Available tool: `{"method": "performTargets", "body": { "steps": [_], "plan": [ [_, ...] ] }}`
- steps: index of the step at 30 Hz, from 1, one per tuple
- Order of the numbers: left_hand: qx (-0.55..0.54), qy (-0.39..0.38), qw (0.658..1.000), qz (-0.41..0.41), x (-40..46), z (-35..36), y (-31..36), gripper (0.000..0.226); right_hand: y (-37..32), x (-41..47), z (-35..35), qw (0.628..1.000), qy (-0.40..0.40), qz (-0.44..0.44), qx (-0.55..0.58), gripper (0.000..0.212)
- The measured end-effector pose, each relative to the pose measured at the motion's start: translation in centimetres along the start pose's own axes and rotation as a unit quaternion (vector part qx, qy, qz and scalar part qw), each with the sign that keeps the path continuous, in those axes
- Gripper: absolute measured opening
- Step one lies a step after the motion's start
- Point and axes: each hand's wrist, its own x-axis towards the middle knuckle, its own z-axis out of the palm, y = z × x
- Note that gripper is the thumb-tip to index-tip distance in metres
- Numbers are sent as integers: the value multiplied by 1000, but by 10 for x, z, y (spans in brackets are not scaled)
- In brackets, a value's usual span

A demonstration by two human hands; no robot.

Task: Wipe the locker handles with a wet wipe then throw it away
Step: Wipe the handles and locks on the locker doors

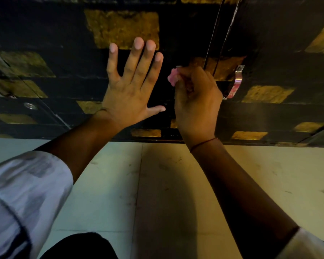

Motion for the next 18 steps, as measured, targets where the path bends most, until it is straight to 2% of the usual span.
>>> {"method": "performTargets", "body": {
  "steps": [3, 6, 10, 14, 18],
  "plan": [
    [8, 2, 1000, 3, 1, 0, 0, 130, -4, 6, -1, 1000, -9, -4, -5, 8],
    [13, -5, 1000, 11, 0, 0, 0, 127, -2, 4, -8, 997, -22, 43, 56, 8],
    [8, -8, 1000, 3, -3, 1, -3, 125, -3, 1, -16, 991, 35, 85, 101, 9],
    [6, -18, 1000, 1, -3, -3, -2, 123, -7, 5, -6, 992, -1, 74, 107, 11],
    [1, -18, 1000, 3, -3, -7, -3, 123, 7, 5, -9, 971, 61, 174, 154, 11]
  ]
}}
